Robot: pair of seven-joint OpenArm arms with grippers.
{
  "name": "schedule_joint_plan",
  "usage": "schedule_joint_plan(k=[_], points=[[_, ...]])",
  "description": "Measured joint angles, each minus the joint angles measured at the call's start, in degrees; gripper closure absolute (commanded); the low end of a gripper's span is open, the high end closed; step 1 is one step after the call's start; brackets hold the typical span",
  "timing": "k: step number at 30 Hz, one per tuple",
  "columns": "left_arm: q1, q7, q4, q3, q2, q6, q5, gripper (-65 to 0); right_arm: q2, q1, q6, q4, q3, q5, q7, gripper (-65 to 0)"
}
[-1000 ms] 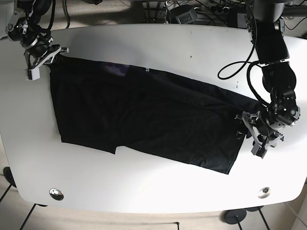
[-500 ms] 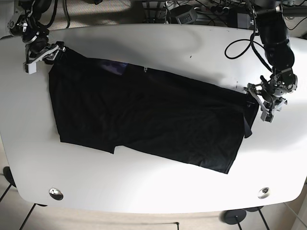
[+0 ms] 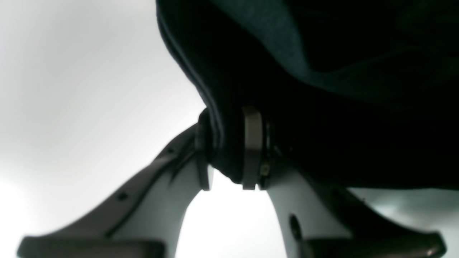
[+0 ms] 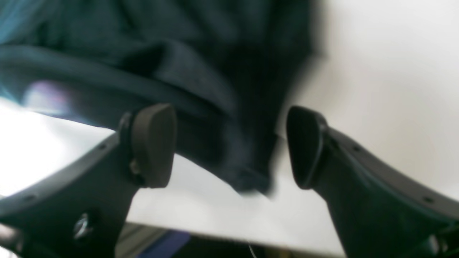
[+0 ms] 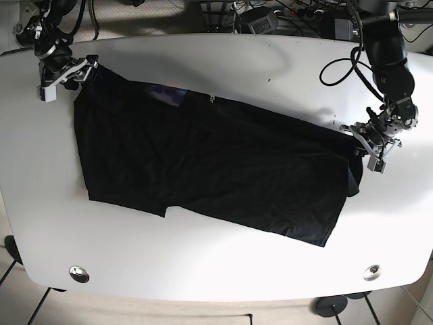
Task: Fold the T-shirt properly
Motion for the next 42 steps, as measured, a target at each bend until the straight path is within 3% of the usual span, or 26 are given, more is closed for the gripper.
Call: schedule_joint_plan(k=[4,6,7,8,10,13,15,18,21,25,28,34,36,38,40,42], points=[[0.2,0.0,0.0,-0.1,-0.1,0.0,0.0,-8.9,0.3,0.6,-0.04,-0.1,-3.2,-2.2,-0.1,-45.7],[0.2,0.0,0.2,-0.2,-0.2,0.0,0.0,-8.8,0.3,0.9,-0.02,-0.1,-4.4,-3.2,0.0,-40.1],[0.4,0.1,0.6,-0.2,-0.5,0.0,0.1,-7.5,0.2,0.9,-0.02,-0.1,-5.1,-3.5,0.0,-33.6],[1.3,1.0,2.0,-0.2,-0.9,0.0,0.3,-4.7,0.2,1.0,0.15,-0.9,-5.6,-3.1,0.1,-20.5],[3.0,1.0,3.8,-0.2,-1.5,0.0,0.4,-3.3,0.2,1.2,0.15,-2.2,-5.5,-3.7,0.1,-2.2],[5.2,1.3,6.6,-0.3,-1.5,0.1,0.6,-3.2,0.5,2.5,0.2,-2.8,-5.5,-3.6,-0.2,-2.2],[8.7,1.7,10.3,-4.2,-0.9,-0.2,0.0,-3.2,3.6,3.6,0.46,-2.8,-5.8,-3.3,-0.7,-1.7],[13.8,9.9,16.6,-11.1,-0.2,-1.8,0.2,-3.2,7.1,8.0,0.42,-2.9,-5.7,-3.1,-2.6,-1.7],[17.2,12.3,23.4,-16.2,2.1,-4.8,-0.4,-3.3,8.5,11.3,0.46,-2.9,-5.9,-3.1,-6.7,-1.7],[22.0,19.5,33.2,-20.8,6.5,-4.9,0.0,-3.5,9.0,13.8,0.48,-2.8,-5.9,-3.0,-9.5,-1.9],[26.3,19.9,39.6,-21.9,8.2,-4.9,0.0,-3.5,8.7,11.0,0.48,-2.8,-5.9,-3.0,-10.5,-1.9],[29.2,20.7,40.9,-23.2,8.9,-4.9,-0.3,-3.8,8.6,4.2,0.5,-2.7,-5.7,-3.0,-10.4,-1.9],[29.2,20.7,40.9,-24.3,8.9,-4.9,-0.4,-8.1,8.5,3.3,0.63,-2.7,-5.7,-2.8,-10.4,-1.9],[29.4,20.9,40.9,-24.4,8.9,-4.9,0.3,-21.7,8.6,2.9,1.75,-2.7,-5.6,-2.8,-10.3,-1.9],[29.3,20.9,40.9,-24.7,8.8,-4.7,0.2,-31.2,8.6,2.7,2.58,-2.7,-5.5,-3.1,-10.3,-1.9],[29.8,20.9,40.9,-24.8,8.7,-4.7,0.2,-34.4,8.7,2.5,2.58,-2.7,-5.4,-3.4,-10.3,-1.9]])
